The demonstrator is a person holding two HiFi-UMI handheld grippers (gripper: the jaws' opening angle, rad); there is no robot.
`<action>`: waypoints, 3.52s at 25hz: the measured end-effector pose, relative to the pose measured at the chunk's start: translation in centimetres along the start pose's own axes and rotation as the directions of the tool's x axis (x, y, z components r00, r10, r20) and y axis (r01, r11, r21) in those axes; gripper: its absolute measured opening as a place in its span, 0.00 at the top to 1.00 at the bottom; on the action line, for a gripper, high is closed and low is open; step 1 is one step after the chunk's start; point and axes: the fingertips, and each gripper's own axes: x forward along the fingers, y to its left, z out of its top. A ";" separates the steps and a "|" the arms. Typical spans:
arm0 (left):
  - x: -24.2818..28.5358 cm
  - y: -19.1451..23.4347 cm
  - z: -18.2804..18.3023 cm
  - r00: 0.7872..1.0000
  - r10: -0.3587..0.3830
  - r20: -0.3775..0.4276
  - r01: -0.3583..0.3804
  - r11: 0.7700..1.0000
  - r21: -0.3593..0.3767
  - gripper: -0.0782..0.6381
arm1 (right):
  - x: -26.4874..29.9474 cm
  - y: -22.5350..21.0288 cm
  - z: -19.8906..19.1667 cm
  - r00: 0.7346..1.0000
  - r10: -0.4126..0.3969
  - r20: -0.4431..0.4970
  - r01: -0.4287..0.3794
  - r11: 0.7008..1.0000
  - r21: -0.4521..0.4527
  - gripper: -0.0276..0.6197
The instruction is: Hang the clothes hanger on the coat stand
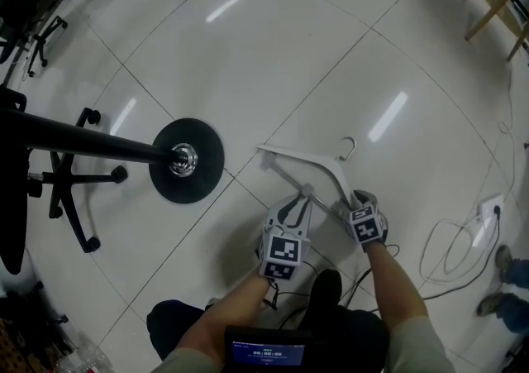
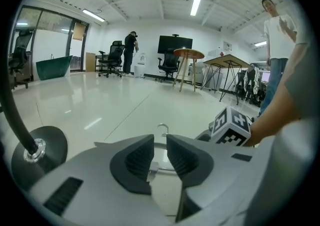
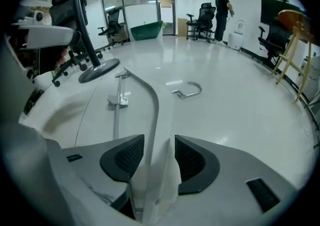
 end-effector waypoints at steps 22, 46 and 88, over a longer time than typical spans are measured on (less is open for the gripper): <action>-9.9 7.5 9.7 0.979 0.122 0.166 -0.131 0.991 0.042 0.78 | -13.9 1.8 11.3 0.941 -0.256 0.222 0.280 0.957 -0.083 0.83; -68.3 -6.0 74.5 0.849 0.066 0.525 -0.168 0.975 0.149 0.78 | -98.1 15.7 48.6 0.707 -0.394 0.587 0.609 0.761 -0.223 0.83; -136.4 4.2 82.7 0.474 0.644 0.600 -0.671 0.706 -0.228 0.81 | -138.2 69.5 84.1 0.500 0.358 0.789 0.640 0.461 -0.615 0.82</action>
